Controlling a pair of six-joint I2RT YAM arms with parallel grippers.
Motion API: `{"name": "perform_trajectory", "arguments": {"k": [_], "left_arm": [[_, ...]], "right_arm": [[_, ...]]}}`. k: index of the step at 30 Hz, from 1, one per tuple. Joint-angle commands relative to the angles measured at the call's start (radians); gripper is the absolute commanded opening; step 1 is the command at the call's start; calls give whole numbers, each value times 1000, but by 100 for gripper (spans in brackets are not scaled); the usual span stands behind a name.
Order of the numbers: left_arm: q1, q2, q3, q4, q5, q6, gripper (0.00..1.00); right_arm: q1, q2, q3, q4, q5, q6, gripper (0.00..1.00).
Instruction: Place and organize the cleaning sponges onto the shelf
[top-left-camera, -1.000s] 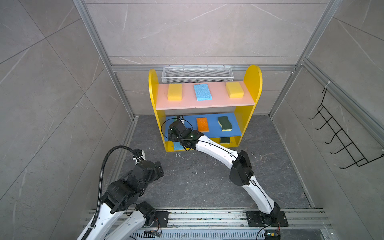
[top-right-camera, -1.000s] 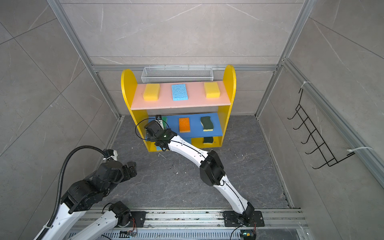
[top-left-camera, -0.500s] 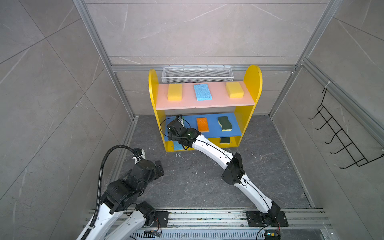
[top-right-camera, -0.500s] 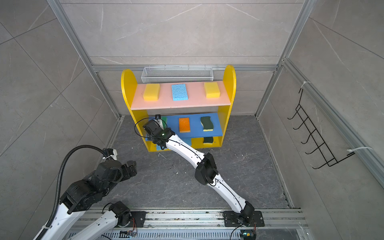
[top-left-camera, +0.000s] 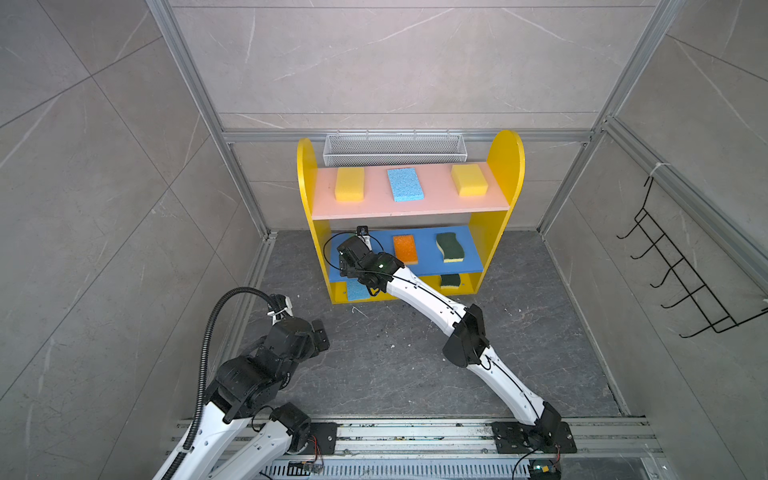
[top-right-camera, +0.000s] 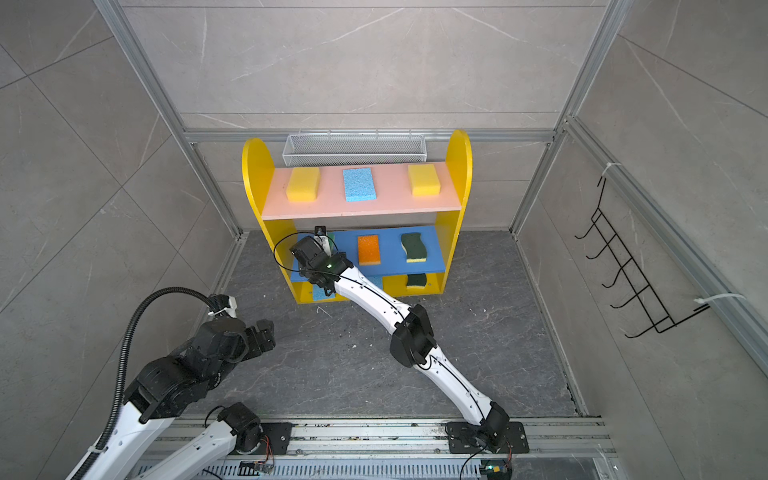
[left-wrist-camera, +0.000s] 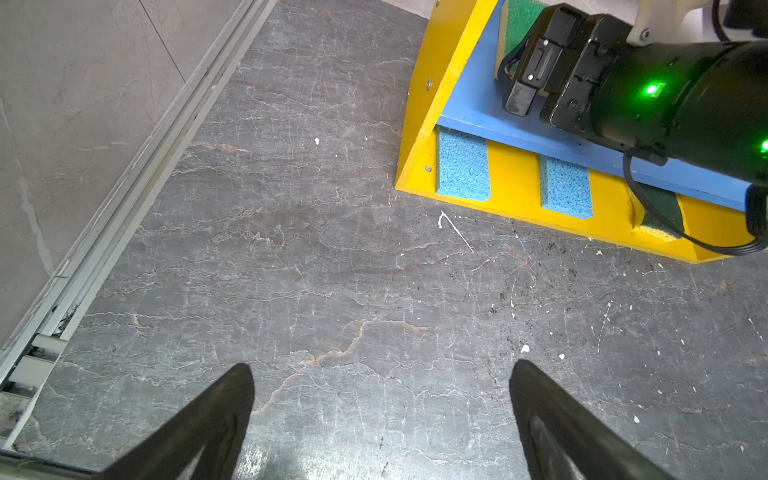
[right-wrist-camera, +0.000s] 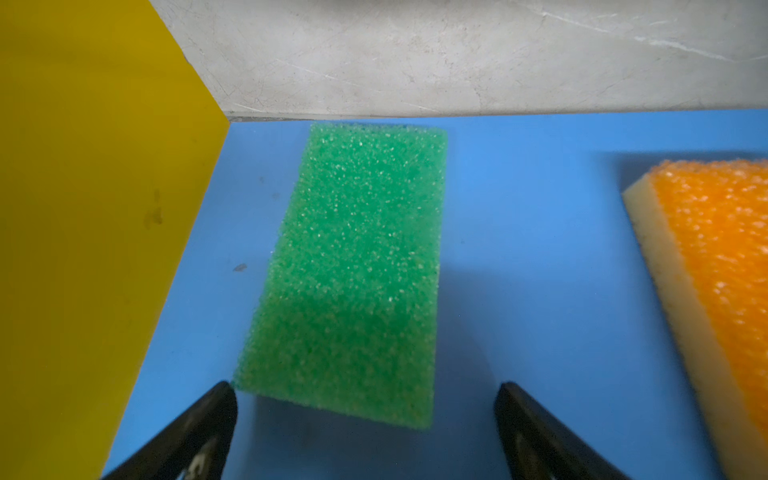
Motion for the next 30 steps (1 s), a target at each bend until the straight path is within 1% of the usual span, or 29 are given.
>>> {"name": "perform_trajectory", "arguments": {"k": [1,6,15,21,27,30], "left_arm": [[9,-1,45,23,-34,17,98],[9,-2,49,22,-36,13,98],[13,-11,52,11,-39,20,98],[13,-14,55,8,-39,18,98],[14,-17,60,1,-36,10,98],[13,-28,61,-6,-37,0,98]], "right_arm": [[-5,69,30,-27,-39,-30,98],[-8,91,54,-30,-69,-60,97],[-7,104,52,-36,-75,-61,93],[-7,106,54,-44,-81,-61,85],[-7,95,43,-61,-92,-68,71],[-4,81,32,-73,-95,-70,69]]}}
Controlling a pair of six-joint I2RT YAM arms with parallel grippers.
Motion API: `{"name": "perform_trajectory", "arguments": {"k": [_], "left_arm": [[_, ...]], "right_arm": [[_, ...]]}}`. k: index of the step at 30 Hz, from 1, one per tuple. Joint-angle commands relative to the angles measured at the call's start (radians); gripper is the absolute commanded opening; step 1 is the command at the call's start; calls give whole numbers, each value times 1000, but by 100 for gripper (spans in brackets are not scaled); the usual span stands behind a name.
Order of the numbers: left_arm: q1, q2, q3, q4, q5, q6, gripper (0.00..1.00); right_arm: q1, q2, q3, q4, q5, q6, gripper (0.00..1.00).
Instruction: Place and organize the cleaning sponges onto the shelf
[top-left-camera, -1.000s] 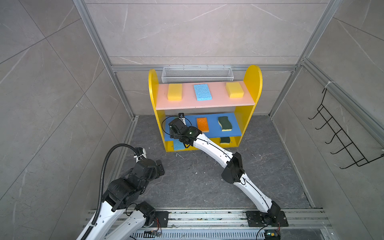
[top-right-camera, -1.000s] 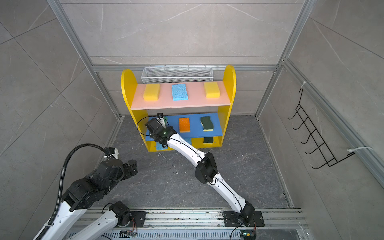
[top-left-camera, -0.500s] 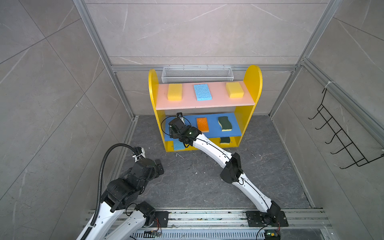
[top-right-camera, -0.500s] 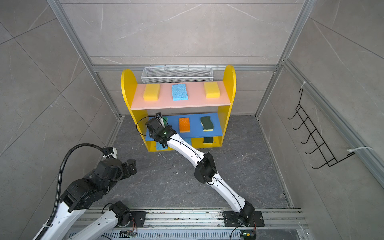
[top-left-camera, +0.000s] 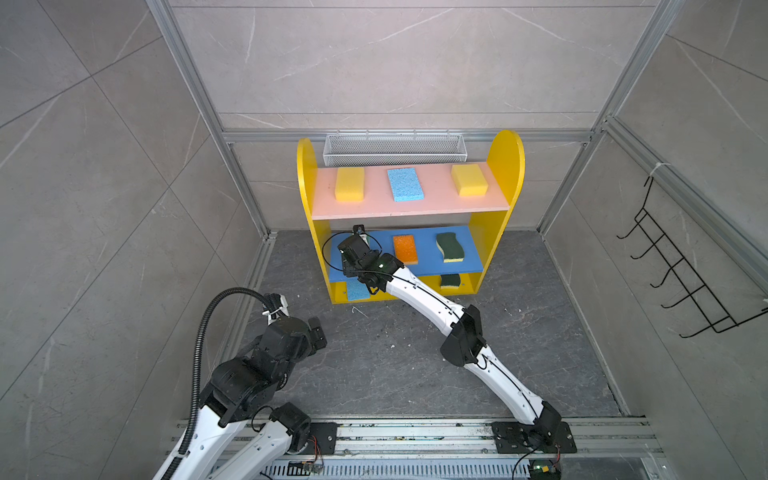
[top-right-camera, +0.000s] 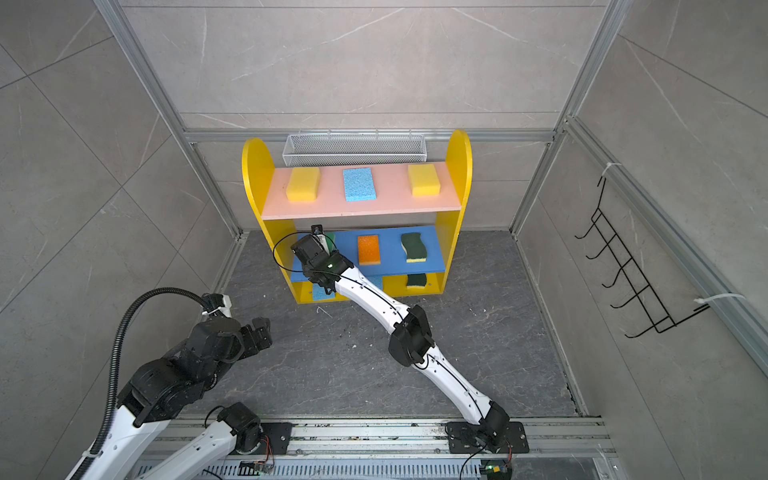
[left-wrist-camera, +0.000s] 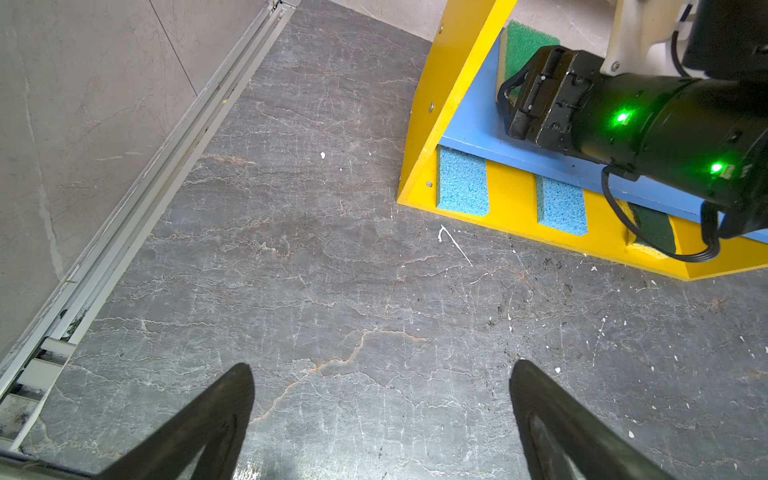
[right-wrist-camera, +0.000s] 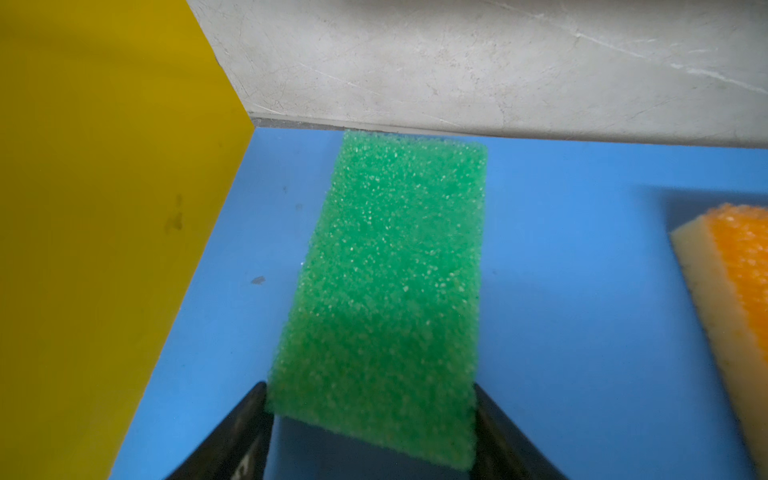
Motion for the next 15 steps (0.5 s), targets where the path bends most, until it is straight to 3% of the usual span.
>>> {"name": "perform_trajectory", "arguments": {"k": [1,15], "left_arm": [[3,-17,37,-6,-17,-3,98],[4,-60,53,-45,-13,-35,98]], "right_arm": [[5,33,-27,-98,-57,-2,69],[37,-64,-136,-122,-51,-11,65]]}}
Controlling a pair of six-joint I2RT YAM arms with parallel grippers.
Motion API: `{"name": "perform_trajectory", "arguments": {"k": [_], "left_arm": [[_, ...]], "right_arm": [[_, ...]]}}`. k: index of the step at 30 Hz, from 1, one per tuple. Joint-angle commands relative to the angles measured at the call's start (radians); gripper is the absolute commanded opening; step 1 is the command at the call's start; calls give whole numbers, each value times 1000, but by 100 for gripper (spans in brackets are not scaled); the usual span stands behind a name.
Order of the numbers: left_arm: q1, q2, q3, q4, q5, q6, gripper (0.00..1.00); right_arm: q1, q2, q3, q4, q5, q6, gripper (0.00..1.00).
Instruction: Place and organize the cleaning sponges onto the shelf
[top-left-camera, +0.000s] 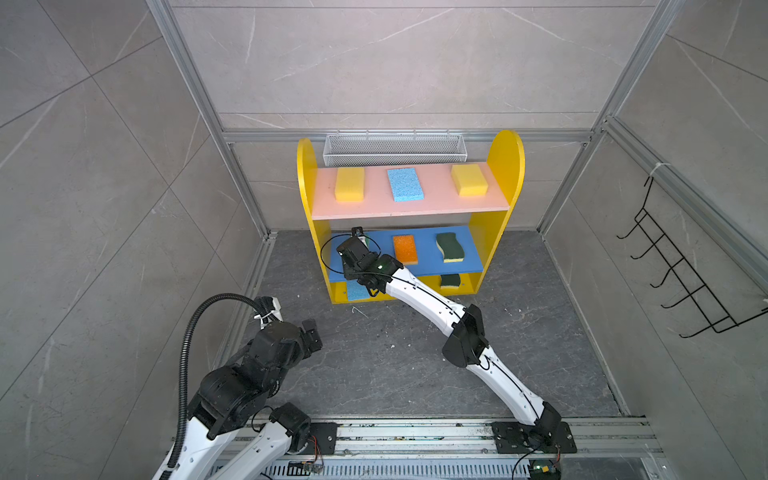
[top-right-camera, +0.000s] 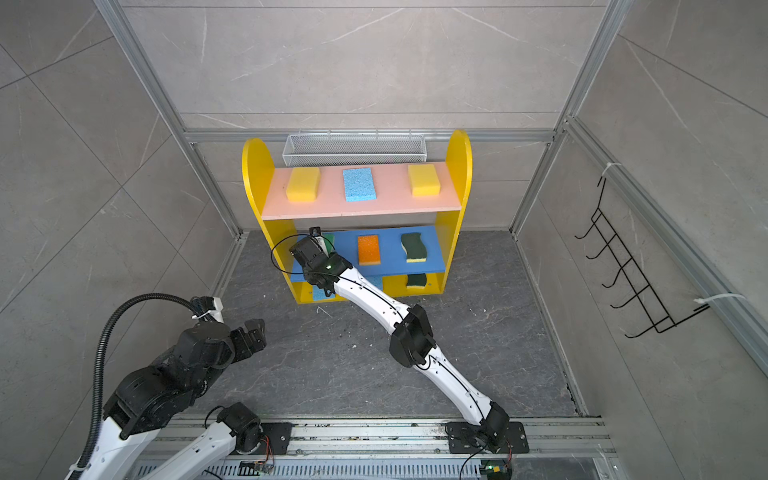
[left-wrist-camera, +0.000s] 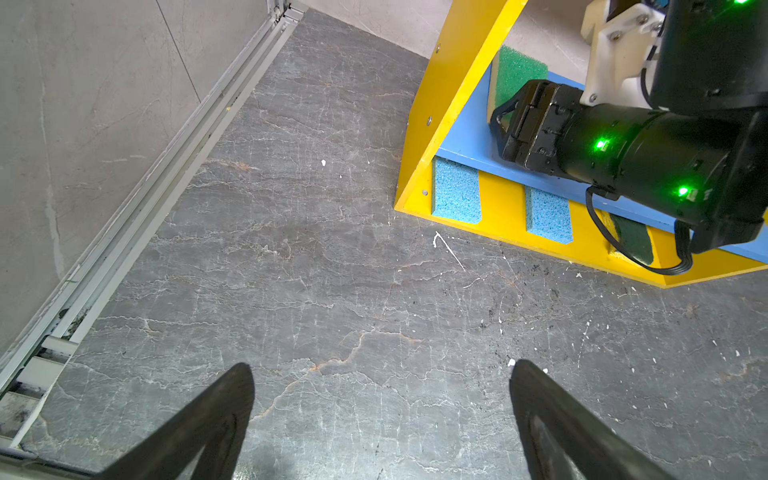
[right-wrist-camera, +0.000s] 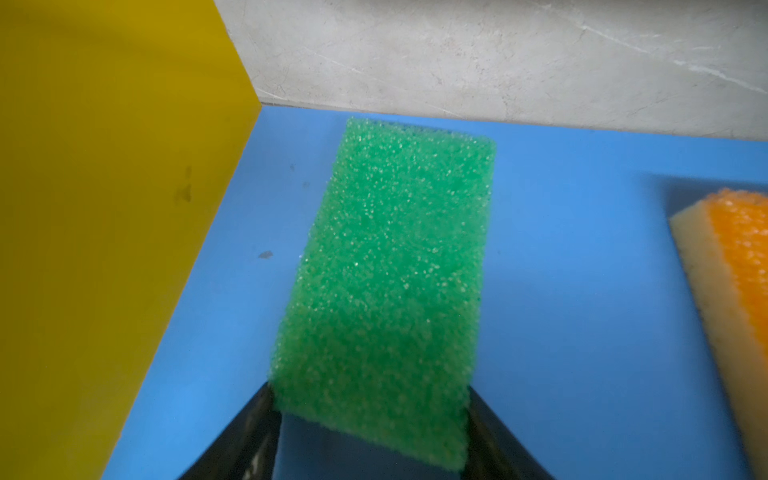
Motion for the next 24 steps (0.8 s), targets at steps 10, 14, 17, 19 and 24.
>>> {"name": "perform_trajectory", "arguments": {"k": [10,14,17,19,24], "left_arm": [[3,-23,31,-19,-8,-27,98],[4,-17,31,-19,-11,-27,98],[4,-15,34,-20,-14,-27,98],[4,-12,39,-21,-15,-27,98],[4,-11,46,-23,-16,-32,98]], "right_arm": [[29,-55,-145,-106,-50,-1,70],[30,-56,-136,-95,-44,-16,72],[30,-47,-126,-99,-48,-20,75],[29,-51,-93,-99,-46,-21,76],[29,-82,-92,-85,-36,-40,79]]}}
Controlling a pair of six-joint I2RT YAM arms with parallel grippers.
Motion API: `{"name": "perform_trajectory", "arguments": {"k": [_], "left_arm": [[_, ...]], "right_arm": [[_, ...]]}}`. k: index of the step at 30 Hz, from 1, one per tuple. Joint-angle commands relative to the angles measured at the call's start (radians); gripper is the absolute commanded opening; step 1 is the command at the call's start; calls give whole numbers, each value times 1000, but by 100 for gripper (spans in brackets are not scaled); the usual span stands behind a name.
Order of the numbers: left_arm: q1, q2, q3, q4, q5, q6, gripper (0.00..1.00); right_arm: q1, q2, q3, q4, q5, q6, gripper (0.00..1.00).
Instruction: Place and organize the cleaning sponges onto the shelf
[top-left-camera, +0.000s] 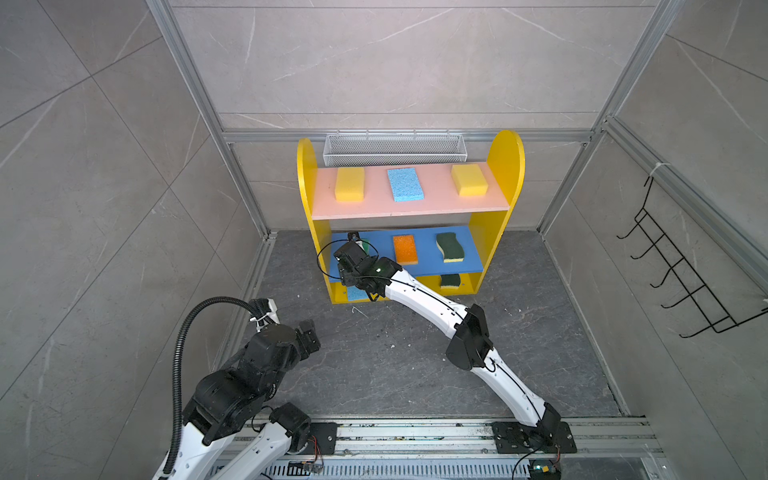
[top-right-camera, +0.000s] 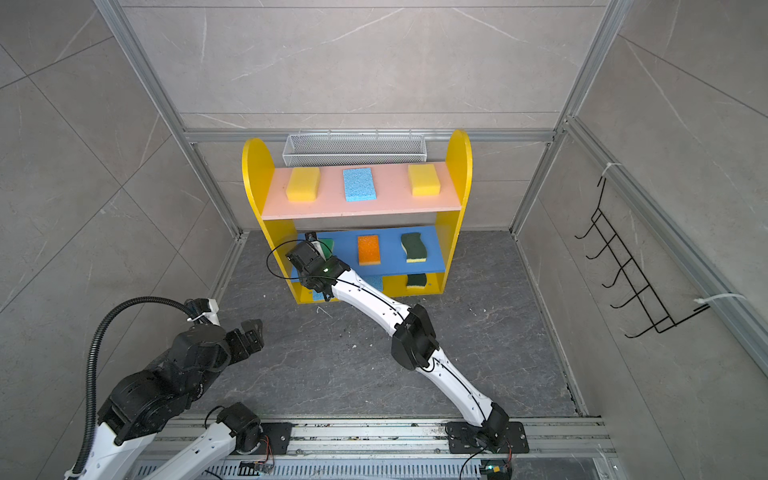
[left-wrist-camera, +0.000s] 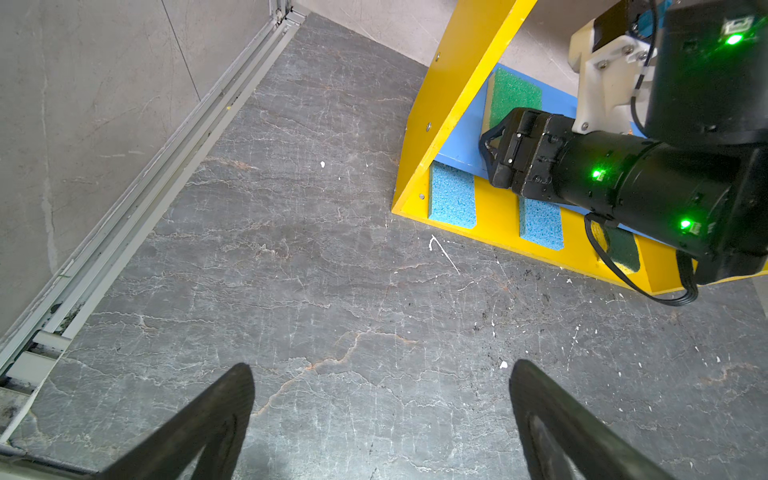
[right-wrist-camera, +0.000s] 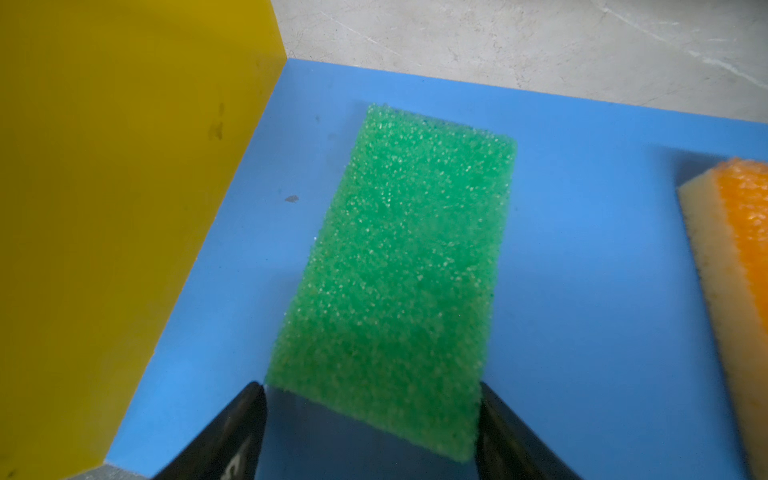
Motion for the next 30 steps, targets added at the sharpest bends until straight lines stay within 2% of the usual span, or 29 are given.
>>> {"name": "perform_trajectory", "arguments": {"k": [1,7,14,19,22,27,30], "left_arm": [[3,6,37,-19,-15,-14,98],[3,-9,42,-28,-11,-28,98],[4,-12,57,-55,-11,-40,98],[4,-20,66,-79,-11,-53,98],[4,-18,69,-99,-11,-57,98],[3,-10,57,-112,-11,-62,97],[4,-10,39,-102,-2,-64,97]], "right_arm": [[7,-25,5,-79,-26,-11,80],[9,-63,-15,-84,-37,0,86],[20,-160,-175,-36,-25,15,90],[46,-280,-349,43,-41,10,91],[62,-410,-559,153,-90,33,91],[78,-691,-1017,436,-185,109,92],[81,-802,-1190,500,-218,168,91]]}}
